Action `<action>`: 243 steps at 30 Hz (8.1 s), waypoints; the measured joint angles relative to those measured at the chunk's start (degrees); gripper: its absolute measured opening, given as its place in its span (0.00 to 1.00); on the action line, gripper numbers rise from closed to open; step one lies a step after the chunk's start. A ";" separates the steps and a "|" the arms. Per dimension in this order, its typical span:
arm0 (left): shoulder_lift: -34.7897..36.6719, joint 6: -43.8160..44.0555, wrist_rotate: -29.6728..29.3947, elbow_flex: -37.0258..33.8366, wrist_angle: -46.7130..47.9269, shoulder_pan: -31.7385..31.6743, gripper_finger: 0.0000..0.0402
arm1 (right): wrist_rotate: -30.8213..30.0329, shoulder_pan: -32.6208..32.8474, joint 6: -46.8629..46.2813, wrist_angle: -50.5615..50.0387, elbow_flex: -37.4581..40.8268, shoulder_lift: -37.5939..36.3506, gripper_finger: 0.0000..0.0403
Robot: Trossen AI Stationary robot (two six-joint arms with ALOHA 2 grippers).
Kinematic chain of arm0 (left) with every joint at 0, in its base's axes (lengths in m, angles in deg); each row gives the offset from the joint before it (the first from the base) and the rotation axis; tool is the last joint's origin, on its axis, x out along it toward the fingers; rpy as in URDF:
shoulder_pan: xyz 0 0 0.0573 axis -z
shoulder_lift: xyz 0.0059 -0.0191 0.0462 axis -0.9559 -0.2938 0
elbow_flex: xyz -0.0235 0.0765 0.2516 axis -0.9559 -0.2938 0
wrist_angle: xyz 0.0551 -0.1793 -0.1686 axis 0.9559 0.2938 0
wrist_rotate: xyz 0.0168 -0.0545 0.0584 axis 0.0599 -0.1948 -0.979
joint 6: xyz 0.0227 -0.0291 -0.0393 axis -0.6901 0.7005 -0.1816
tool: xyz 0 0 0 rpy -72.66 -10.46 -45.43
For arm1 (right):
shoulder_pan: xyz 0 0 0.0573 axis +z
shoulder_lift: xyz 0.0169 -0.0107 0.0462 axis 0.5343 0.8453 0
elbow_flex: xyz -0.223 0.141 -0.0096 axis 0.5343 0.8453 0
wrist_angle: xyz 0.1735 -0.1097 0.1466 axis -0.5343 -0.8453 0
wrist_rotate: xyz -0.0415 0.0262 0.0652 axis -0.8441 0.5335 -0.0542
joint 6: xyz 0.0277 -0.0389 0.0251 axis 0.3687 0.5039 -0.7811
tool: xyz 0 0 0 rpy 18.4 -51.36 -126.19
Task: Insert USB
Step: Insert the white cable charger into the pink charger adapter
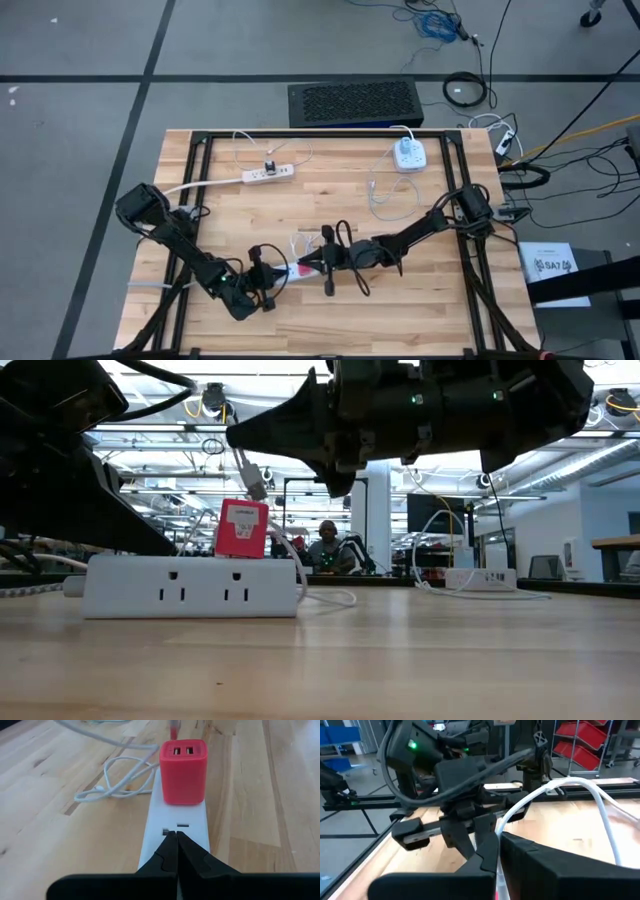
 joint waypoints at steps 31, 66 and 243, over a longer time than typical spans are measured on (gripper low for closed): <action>10.51 -9.68 -4.93 0.04 -4.06 2.21 0.00 | 1.21 0.10 1.50 8.70 0.00 -0.38 0.00; 11.92 -21.98 9.24 0.11 -22.90 -8.21 0.28 | 3.32 1.20 1.82 12.70 -0.04 -0.40 0.00; 6.80 -19.00 7.90 2.86 -6.48 -9.14 0.06 | 3.08 1.49 -9.13 -19.73 -0.02 -5.84 0.22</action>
